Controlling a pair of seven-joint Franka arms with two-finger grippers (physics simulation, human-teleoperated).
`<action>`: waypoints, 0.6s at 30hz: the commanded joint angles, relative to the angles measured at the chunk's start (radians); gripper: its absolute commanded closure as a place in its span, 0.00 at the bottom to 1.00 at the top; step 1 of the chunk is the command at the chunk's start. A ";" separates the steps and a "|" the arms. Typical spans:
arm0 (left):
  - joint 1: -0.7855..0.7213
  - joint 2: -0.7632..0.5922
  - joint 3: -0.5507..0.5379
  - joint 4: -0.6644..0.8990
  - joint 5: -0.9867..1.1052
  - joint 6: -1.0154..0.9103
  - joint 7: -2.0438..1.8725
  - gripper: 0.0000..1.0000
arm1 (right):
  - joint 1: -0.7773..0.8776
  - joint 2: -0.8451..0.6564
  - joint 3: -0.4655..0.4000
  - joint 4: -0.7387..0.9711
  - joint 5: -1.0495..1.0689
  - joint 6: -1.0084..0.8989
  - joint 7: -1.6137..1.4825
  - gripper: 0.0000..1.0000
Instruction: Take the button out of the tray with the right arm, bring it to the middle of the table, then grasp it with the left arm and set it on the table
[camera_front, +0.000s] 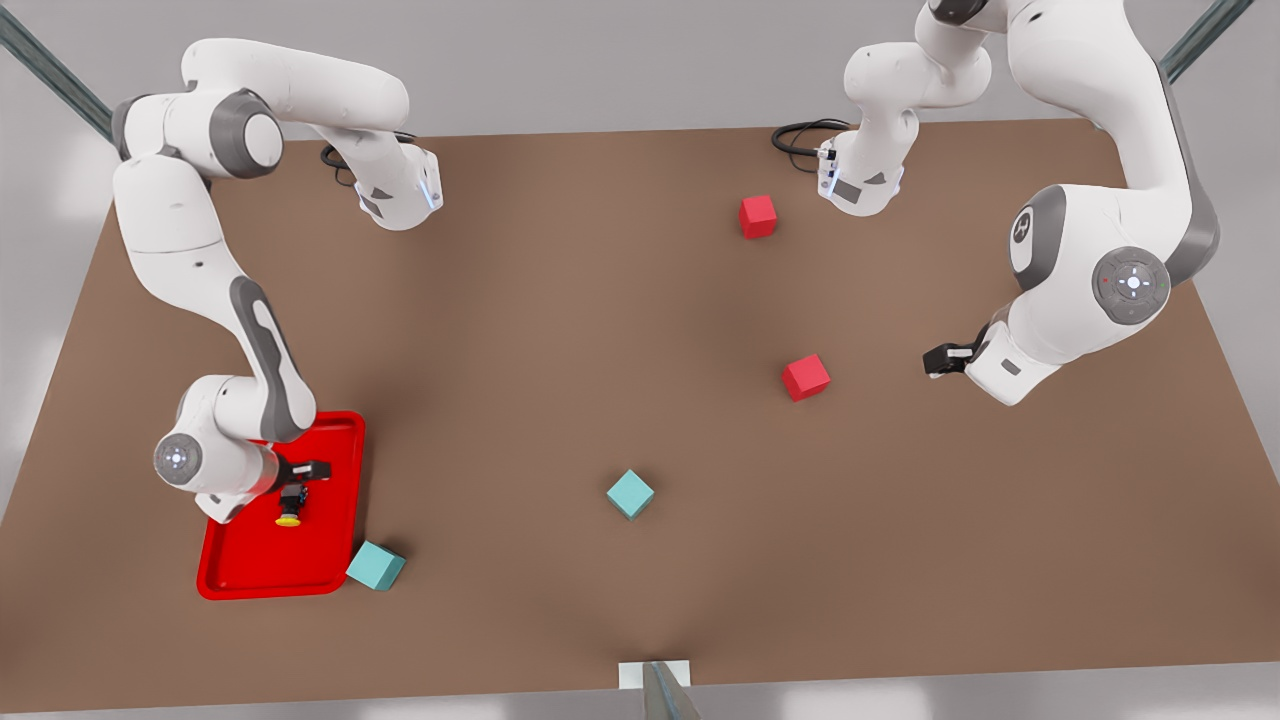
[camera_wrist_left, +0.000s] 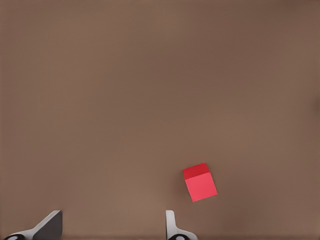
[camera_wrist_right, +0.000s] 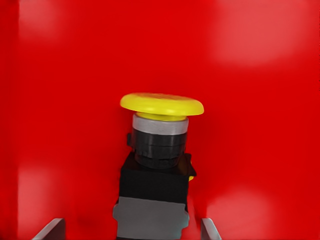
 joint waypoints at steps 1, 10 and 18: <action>-0.001 -0.002 0.000 0.000 0.001 -0.001 -0.003 0.00 | 0.003 -0.003 0.001 0.012 0.005 0.022 -0.001 0.00; 0.002 -0.005 0.000 0.000 0.001 -0.002 -0.003 0.00 | 0.005 0.017 0.000 0.032 0.005 0.044 -0.001 0.00; 0.000 -0.003 0.000 0.000 0.001 -0.001 -0.003 0.00 | -0.002 0.029 0.000 0.032 -0.004 0.050 0.000 0.34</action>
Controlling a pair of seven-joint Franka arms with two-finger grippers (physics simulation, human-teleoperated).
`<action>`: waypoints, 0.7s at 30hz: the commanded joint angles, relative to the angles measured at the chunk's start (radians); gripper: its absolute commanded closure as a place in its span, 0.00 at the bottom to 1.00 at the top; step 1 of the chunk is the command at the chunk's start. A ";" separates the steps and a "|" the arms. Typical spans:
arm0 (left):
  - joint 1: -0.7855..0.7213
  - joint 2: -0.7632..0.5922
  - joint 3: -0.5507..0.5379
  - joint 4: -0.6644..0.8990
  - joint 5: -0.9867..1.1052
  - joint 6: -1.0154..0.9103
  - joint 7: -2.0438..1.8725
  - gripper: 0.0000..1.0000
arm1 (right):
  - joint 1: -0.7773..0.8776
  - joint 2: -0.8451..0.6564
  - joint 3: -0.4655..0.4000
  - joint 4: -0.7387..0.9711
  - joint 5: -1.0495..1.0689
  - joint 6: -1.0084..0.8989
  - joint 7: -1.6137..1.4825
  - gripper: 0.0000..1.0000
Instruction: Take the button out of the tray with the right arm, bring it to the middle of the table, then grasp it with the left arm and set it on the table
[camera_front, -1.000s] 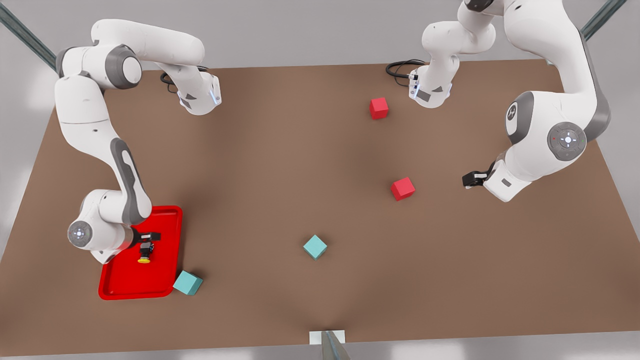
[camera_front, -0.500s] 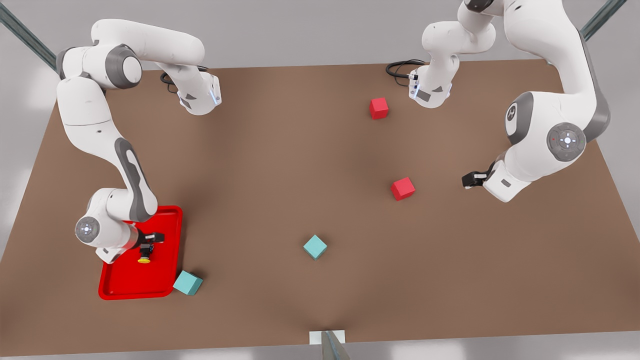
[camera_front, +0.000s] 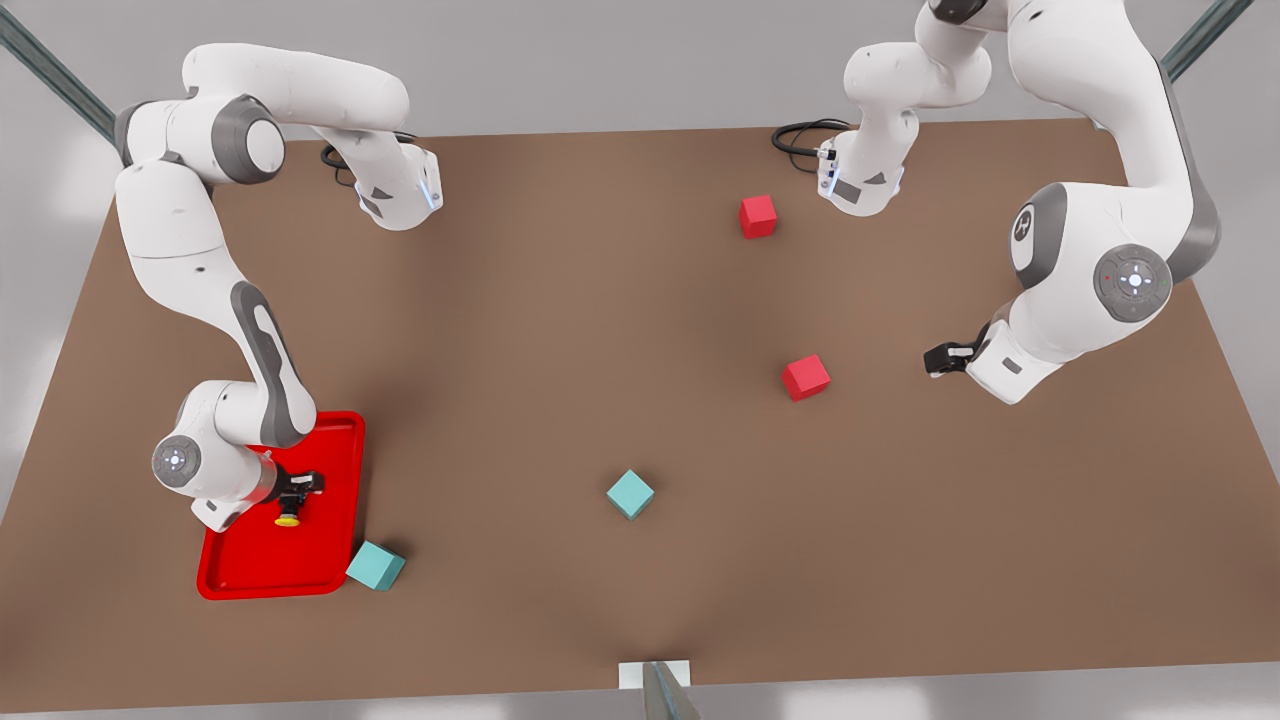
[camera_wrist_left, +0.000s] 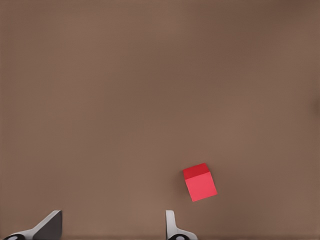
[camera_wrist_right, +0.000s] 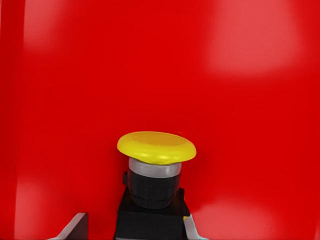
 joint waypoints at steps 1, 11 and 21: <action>0.000 -0.001 0.000 0.000 0.001 0.000 -0.001 0.00 | 0.000 -0.001 0.000 0.000 -0.004 0.004 0.001 0.45; 0.000 -0.005 0.000 0.000 0.001 -0.003 -0.003 0.00 | 0.005 -0.033 0.000 0.000 -0.004 -0.015 0.001 0.55; 0.005 -0.007 0.000 0.000 0.001 -0.005 -0.001 0.00 | 0.668 -0.242 -0.194 -0.001 0.364 -0.320 0.507 0.55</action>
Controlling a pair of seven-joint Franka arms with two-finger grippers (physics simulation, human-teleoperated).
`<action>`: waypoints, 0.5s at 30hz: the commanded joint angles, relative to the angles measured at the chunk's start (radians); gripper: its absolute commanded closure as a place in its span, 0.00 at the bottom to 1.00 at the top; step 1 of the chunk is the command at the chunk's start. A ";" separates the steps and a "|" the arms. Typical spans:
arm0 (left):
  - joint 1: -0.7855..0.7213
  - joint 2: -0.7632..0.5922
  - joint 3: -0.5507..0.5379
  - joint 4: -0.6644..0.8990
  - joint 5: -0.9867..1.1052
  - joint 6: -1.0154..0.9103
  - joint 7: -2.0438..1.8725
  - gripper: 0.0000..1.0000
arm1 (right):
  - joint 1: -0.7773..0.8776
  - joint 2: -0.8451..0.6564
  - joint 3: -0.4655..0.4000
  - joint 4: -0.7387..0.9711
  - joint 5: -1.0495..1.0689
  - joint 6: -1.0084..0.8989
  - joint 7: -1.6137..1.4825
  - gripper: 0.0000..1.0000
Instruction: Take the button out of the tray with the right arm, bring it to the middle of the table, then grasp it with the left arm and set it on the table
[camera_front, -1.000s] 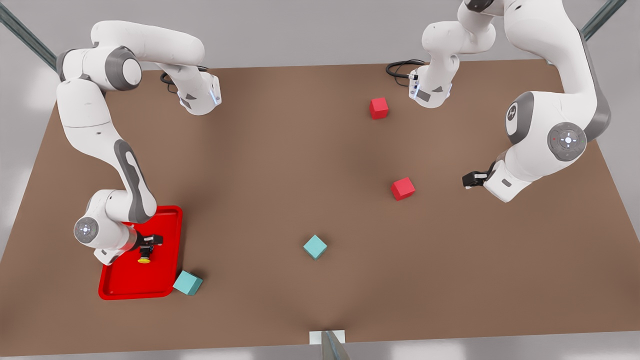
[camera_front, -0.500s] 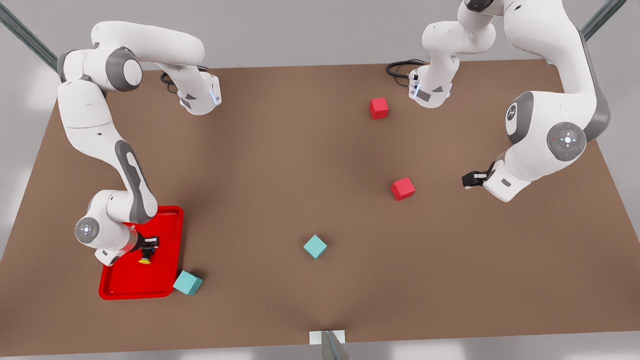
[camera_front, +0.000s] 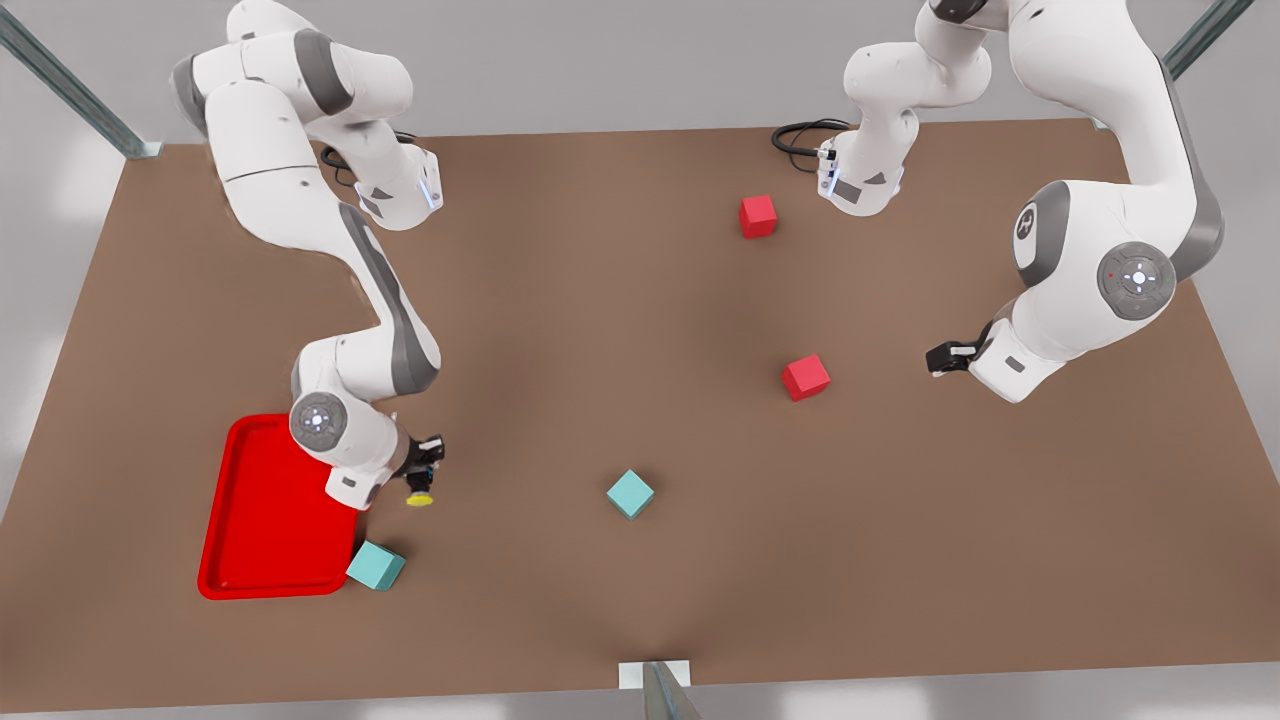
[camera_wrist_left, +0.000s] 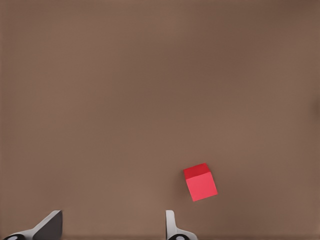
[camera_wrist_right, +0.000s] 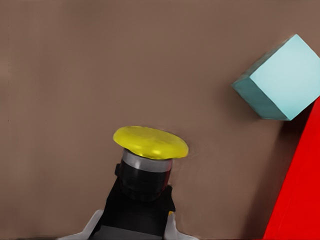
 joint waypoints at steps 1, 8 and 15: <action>0.000 -0.002 0.000 0.000 0.001 -0.003 -0.001 0.00 | 0.212 -0.002 -0.138 0.001 0.213 -0.096 0.433 0.55; 0.004 0.000 0.000 0.000 0.001 0.000 -0.001 0.00 | 0.808 0.124 -0.472 0.086 0.633 -0.092 0.644 0.55; 0.004 0.001 0.000 0.002 0.001 0.000 -0.002 0.00 | 0.800 0.408 -0.443 0.426 0.785 -0.087 0.652 0.53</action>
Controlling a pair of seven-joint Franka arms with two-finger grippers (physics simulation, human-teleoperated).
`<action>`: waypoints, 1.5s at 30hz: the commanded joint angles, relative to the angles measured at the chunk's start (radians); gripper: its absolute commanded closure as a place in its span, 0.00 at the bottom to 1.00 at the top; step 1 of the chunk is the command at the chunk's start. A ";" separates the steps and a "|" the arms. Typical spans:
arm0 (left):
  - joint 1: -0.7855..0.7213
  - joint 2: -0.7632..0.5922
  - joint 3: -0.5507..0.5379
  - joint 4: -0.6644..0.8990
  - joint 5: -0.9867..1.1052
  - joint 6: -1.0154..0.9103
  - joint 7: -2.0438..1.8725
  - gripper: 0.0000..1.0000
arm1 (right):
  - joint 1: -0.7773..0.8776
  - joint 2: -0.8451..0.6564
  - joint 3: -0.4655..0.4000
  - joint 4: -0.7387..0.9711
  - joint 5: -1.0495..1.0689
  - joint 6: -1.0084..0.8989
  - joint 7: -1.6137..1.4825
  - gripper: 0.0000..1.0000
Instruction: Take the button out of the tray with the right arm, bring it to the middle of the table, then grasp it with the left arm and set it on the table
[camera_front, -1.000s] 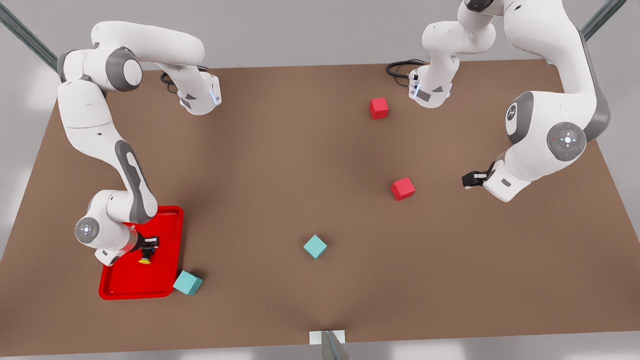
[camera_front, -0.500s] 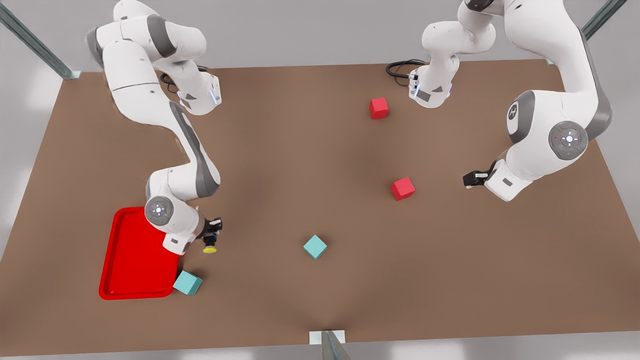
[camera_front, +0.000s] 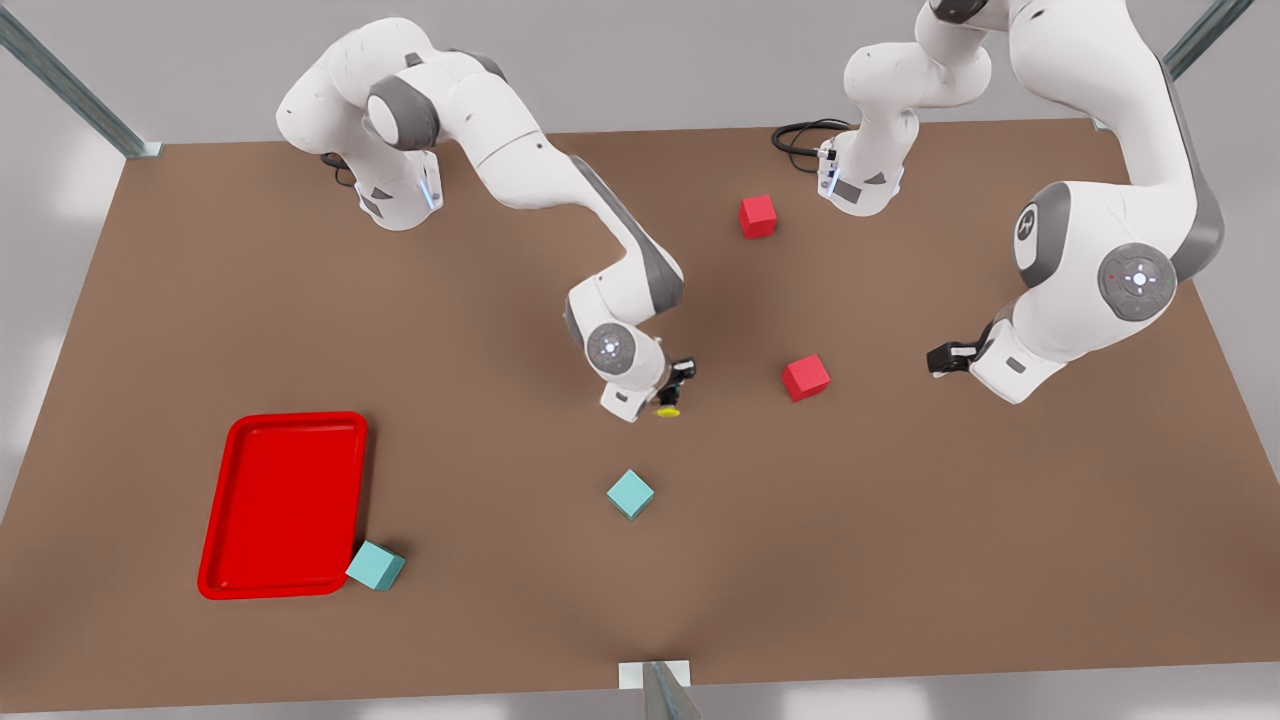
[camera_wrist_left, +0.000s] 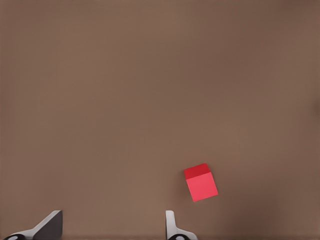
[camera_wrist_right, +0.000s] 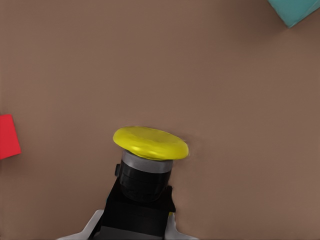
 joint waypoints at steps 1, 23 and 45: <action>0.005 -0.009 0.000 0.000 0.001 -0.014 -0.002 0.00 | -0.003 0.045 0.004 0.037 0.050 -0.004 0.313 0.53; -0.646 0.437 0.004 0.440 0.073 0.152 -1.112 0.00 | -1.065 -0.718 0.469 -0.185 -0.819 -0.583 -0.247 0.00; -0.693 0.563 0.075 0.284 0.059 0.446 -0.833 0.00 | -1.190 -0.698 0.596 -0.095 -0.839 -0.674 -0.227 0.00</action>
